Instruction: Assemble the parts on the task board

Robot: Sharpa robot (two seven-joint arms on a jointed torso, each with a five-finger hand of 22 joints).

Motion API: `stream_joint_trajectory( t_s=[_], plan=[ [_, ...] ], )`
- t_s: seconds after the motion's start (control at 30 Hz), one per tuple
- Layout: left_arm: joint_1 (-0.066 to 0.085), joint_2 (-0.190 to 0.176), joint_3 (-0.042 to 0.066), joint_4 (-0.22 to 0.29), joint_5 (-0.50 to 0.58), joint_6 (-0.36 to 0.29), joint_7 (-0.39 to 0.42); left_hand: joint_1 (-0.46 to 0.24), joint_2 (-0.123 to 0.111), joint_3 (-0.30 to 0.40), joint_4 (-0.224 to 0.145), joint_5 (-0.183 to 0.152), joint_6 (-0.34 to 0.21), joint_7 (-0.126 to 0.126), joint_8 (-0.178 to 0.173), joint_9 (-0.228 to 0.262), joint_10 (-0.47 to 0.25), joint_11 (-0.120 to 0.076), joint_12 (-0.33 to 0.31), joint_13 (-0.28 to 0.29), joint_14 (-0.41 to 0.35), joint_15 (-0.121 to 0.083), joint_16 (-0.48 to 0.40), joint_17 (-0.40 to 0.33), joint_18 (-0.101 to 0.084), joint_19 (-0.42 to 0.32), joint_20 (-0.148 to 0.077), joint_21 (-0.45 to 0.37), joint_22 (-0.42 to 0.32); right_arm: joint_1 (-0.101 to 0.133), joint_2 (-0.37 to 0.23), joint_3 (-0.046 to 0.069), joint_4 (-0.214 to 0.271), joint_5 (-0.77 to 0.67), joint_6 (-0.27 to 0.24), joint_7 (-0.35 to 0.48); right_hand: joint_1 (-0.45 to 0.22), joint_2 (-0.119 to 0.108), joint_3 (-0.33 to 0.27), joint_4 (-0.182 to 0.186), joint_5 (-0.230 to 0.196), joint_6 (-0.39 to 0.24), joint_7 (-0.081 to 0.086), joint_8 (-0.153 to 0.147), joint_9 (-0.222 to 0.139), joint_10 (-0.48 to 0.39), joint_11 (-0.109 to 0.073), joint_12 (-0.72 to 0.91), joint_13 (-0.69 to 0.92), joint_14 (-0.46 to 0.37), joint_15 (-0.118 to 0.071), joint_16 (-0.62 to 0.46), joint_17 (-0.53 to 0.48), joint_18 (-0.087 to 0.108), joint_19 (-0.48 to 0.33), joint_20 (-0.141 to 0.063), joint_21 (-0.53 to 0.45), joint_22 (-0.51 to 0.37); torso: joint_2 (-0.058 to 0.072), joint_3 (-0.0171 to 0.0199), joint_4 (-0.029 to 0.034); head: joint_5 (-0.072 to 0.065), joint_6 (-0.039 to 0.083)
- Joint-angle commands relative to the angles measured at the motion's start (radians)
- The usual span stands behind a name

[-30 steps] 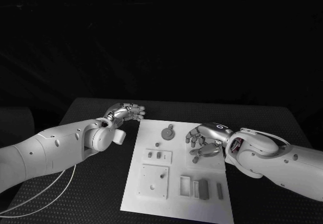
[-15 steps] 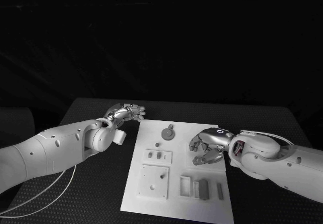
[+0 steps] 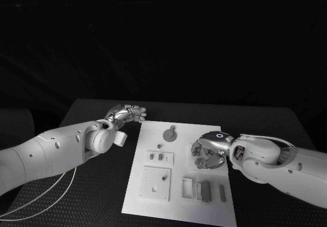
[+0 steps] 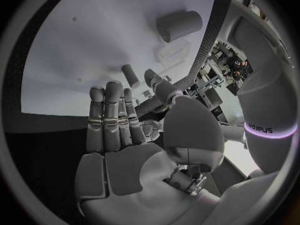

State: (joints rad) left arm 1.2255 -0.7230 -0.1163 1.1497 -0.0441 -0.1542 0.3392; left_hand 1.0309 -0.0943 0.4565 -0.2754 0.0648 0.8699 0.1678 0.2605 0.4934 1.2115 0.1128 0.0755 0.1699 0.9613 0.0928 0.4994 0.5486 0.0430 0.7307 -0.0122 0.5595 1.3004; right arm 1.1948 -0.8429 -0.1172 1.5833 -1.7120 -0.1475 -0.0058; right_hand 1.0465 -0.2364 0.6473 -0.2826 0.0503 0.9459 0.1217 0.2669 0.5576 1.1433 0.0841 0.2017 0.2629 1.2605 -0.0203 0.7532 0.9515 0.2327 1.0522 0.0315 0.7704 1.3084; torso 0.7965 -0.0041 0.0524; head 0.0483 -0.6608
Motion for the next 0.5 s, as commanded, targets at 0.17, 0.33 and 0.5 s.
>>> stream_joint_trajectory(
  t_s=[0.17, 0.33, 0.5],
  plan=[
    [0.0, 0.001, 0.001, 0.002, 0.005, 0.014, 0.007, -0.012, 0.001, 0.002, 0.007, 0.0, -0.003, 0.006, 0.007, -0.001, -0.002, 0.005, -0.006, -0.002, -0.004, 0.0, -0.006, 0.002, 0.019, -0.001, 0.005, -0.005, 0.002, -0.006, 0.004, 0.0, 0.005, -0.063, 0.003, -0.001, 0.063, 0.016, 0.105, 0.003, -0.002, 0.044, 0.004, 0.019, 0.001, 0.073, -0.025, 0.053, 0.019, 0.013, -0.03, 0.012, -0.005, 0.029, 0.021, -0.005, 0.016, 0.013, 0.0, -0.0004, -0.0001, 0.0, -0.003],
    [0.0, 0.001, 0.001, 0.002, 0.005, 0.014, 0.006, -0.013, 0.001, 0.002, 0.007, 0.0, -0.004, 0.007, 0.007, -0.001, -0.002, 0.005, -0.006, -0.002, -0.004, 0.0, -0.006, 0.002, 0.019, -0.001, 0.005, -0.006, 0.002, -0.007, 0.005, 0.0, 0.007, -0.068, 0.007, -0.002, 0.065, 0.027, 0.147, 0.008, -0.002, 0.075, -0.005, 0.032, 0.002, 0.099, -0.036, 0.076, 0.029, 0.02, -0.04, 0.018, -0.005, 0.029, 0.03, -0.008, 0.026, 0.016, 0.0, -0.0011, 0.0003, -0.001, -0.005],
    [0.0, 0.0, 0.001, 0.002, 0.006, 0.015, 0.006, -0.013, 0.002, 0.002, 0.007, 0.0, -0.004, 0.007, 0.007, -0.002, -0.002, 0.005, -0.006, -0.002, -0.004, 0.0, -0.006, 0.003, 0.019, -0.001, 0.005, -0.006, 0.002, -0.009, 0.007, -0.001, 0.007, -0.076, 0.006, -0.004, 0.063, 0.042, 0.172, 0.01, -0.002, 0.093, -0.011, 0.039, 0.002, 0.112, -0.043, 0.089, 0.036, 0.026, -0.047, 0.023, -0.005, 0.029, 0.035, -0.011, 0.033, 0.017, -0.001, -0.0007, -0.0001, -0.001, -0.007]
  ],
)
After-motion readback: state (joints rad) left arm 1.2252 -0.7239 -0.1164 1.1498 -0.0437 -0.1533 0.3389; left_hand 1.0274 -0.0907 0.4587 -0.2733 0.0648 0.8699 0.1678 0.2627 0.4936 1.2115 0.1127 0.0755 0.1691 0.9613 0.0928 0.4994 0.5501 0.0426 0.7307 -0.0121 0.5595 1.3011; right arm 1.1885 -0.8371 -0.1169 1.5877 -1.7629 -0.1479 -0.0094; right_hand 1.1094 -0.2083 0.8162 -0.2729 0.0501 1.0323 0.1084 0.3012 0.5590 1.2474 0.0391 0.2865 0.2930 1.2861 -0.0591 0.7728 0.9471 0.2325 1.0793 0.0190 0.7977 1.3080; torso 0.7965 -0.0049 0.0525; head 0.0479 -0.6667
